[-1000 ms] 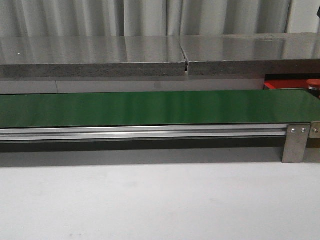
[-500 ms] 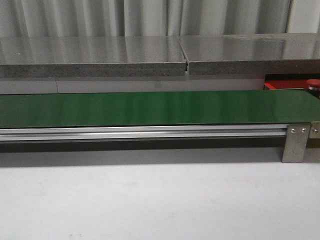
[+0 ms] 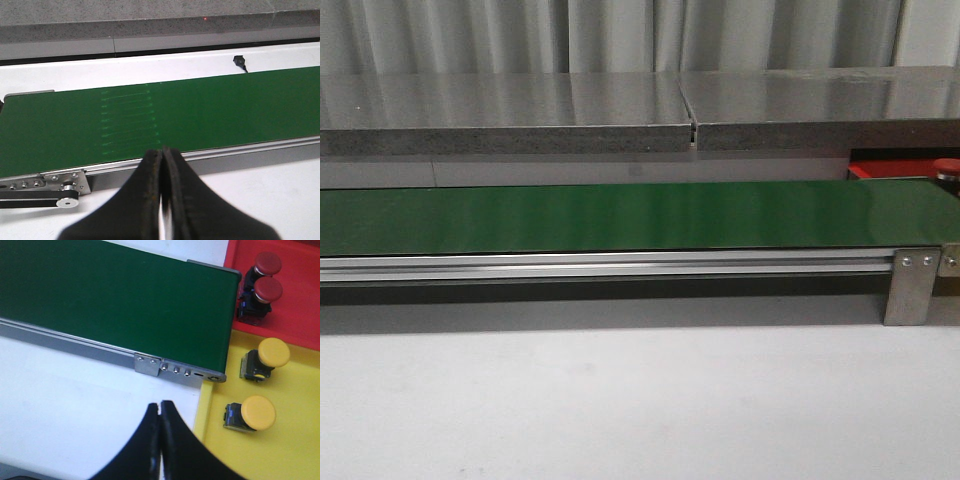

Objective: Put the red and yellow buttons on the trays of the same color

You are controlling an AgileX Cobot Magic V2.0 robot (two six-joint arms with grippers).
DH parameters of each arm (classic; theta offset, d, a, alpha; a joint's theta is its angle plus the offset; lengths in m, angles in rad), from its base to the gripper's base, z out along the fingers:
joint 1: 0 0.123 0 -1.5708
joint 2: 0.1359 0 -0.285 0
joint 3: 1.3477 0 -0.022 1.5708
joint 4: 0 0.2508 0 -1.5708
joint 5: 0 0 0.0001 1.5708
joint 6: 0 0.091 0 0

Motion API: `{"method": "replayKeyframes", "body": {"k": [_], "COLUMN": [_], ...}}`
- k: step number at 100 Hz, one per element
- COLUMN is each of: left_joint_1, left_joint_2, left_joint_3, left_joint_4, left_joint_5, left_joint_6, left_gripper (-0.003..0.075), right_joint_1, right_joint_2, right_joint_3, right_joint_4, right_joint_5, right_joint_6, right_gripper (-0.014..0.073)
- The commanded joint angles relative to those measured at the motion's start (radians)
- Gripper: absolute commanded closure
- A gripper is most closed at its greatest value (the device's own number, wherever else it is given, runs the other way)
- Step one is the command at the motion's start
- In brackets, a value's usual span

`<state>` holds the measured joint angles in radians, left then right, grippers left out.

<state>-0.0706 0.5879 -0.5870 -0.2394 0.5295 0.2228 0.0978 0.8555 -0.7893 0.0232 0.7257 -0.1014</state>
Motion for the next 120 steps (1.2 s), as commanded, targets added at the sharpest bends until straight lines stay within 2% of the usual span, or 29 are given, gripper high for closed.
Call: {"method": "replayKeyframes", "body": {"k": [1,48,72,78,99,115,120], "left_joint_1": [-0.010,-0.010,-0.008,-0.001,0.119,0.263,0.305], "left_joint_2": [0.001,0.001,0.026,0.056,0.203,0.327,0.367], "left_joint_3": [-0.026,-0.026,-0.039,-0.060,-0.149,-0.238,-0.266], "left_joint_4": [-0.019,-0.020,-0.020,-0.020,-0.020,-0.020,-0.020], "left_joint_5": [-0.075,-0.089,-0.104,-0.104,-0.093,-0.014,0.013], "left_joint_6": [-0.010,-0.010,-0.013,-0.053,-0.160,-0.160,-0.160], "left_gripper": [0.0739,0.0739,0.0740,0.0740,0.0739,0.0734,0.0707], "right_joint_1": [0.000,0.000,0.000,0.000,0.000,0.000,0.000], "right_joint_2": [-0.086,-0.499,-0.537,-0.537,-0.537,-0.537,-0.537], "right_joint_3": [0.024,0.219,0.228,0.228,0.228,0.228,0.228], "right_joint_4": [-0.002,-0.001,-0.001,-0.001,-0.001,-0.001,-0.001], "right_joint_5": [-0.073,-0.073,-0.069,-0.069,-0.068,-0.068,-0.068], "right_joint_6": [-0.012,-0.012,-0.012,-0.012,-0.012,-0.012,-0.012], "right_gripper": [0.0715,0.0715,0.0715,0.0715,0.0715,0.0715,0.0715]}}
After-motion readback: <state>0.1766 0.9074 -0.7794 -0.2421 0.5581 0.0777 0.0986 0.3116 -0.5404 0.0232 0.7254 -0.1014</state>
